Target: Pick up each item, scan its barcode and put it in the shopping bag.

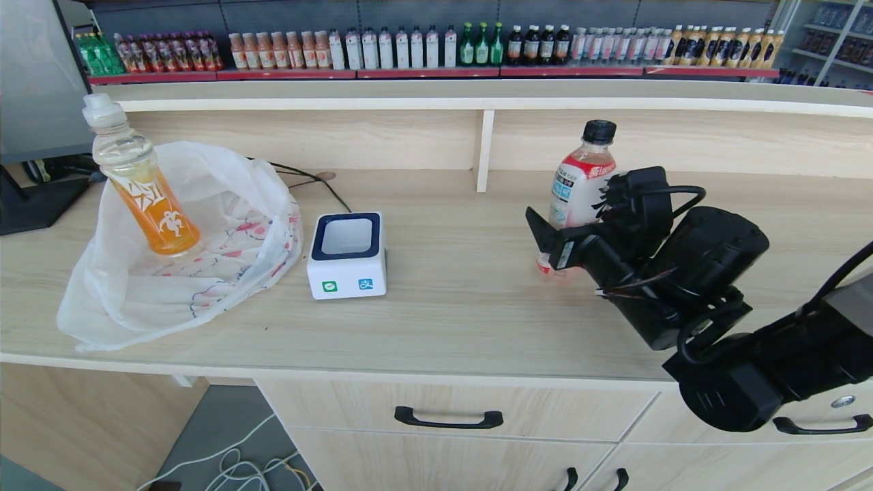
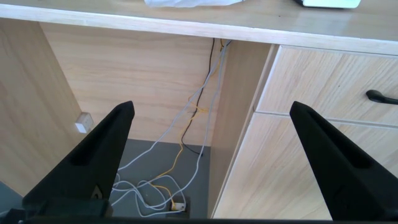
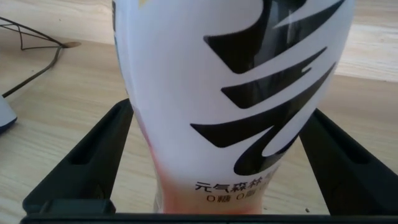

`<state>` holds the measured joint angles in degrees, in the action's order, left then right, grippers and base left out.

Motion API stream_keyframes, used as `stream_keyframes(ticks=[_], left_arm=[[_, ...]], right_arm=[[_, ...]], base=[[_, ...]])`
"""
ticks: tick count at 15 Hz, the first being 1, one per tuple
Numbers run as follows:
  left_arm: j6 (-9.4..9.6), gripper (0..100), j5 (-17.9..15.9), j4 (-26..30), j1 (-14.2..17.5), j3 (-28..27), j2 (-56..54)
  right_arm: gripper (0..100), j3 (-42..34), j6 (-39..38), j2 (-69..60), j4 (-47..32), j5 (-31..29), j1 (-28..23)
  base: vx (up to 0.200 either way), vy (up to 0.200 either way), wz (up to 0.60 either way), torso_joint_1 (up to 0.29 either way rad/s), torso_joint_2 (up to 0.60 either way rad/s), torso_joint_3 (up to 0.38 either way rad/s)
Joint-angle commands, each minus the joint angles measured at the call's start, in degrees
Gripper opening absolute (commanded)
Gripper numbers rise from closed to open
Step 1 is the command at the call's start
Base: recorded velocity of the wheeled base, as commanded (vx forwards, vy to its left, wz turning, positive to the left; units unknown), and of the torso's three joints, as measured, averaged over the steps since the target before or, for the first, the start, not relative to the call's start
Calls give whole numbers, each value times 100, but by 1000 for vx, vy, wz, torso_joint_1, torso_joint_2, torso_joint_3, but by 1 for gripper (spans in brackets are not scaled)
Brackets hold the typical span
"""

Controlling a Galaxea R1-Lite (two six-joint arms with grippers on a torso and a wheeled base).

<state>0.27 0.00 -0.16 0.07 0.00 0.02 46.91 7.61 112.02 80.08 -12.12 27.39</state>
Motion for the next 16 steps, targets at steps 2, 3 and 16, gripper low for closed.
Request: stream_keyframes(ticks=[2, 3, 16], left_arm=[[0, 100, 0, -2, 1, 0, -2], [0, 100, 0, -2, 1, 0, -2], [0, 100, 0, -2, 1, 0, -2]], right_arm=[[0, 73, 4, 22, 8, 8, -6], [0, 73, 4, 22, 8, 8, -6], [0, -112, 197, -910, -309, -19, 117]], base=[[0, 0, 0, 0, 0, 0], [0, 0, 0, 0, 0, 0], [0, 0, 0, 0, 0, 0]])
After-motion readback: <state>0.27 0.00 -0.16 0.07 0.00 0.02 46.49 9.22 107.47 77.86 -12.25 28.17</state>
